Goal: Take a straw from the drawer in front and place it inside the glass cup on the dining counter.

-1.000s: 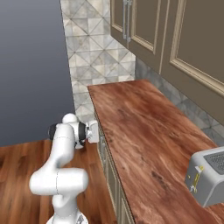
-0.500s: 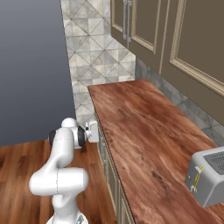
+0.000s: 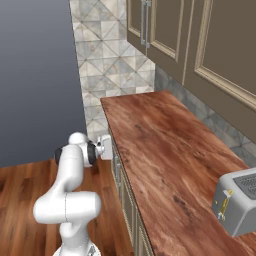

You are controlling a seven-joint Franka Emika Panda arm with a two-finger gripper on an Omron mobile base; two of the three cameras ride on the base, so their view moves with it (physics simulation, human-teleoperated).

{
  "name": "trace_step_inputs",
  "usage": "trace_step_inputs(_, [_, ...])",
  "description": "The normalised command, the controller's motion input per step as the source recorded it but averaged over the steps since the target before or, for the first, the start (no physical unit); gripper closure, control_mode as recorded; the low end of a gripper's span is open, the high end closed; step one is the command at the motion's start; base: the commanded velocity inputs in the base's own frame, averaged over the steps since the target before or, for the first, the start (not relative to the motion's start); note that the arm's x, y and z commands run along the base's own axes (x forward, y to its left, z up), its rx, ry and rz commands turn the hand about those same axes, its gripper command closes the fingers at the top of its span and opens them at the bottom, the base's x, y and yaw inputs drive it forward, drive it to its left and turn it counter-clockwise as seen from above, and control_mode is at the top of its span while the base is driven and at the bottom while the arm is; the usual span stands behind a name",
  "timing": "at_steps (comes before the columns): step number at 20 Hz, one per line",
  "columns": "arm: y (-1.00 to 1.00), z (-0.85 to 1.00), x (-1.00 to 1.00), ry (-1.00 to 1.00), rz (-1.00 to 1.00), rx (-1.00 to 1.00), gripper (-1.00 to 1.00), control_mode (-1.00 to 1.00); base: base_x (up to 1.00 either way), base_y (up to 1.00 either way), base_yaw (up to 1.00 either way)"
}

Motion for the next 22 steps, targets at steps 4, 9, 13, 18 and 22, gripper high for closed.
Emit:
trace_step_inputs(4, [-0.20, 0.44, -0.15, 0.00, 0.00, 0.06, 1.00, -1.00, 0.00, 0.00, 0.00])
trace_step_inputs(9, [-0.23, 0.09, -0.26, 0.00, 0.00, 0.10, 1.00, -1.00, 0.00, 0.00, 0.00])
trace_step_inputs(13, [0.03, 0.00, -0.74, 0.00, 0.05, 0.17, 1.00, -1.00, 0.00, 0.00, 0.00])
trace_step_inputs(18, [0.33, 0.09, -0.79, 0.05, 0.08, 0.18, 1.00, -1.00, 0.00, 0.00, 0.00])
trace_step_inputs(22, [0.55, 0.16, -0.76, 0.11, 0.10, 0.15, 1.00, -1.00, 0.00, 0.00, 0.00])
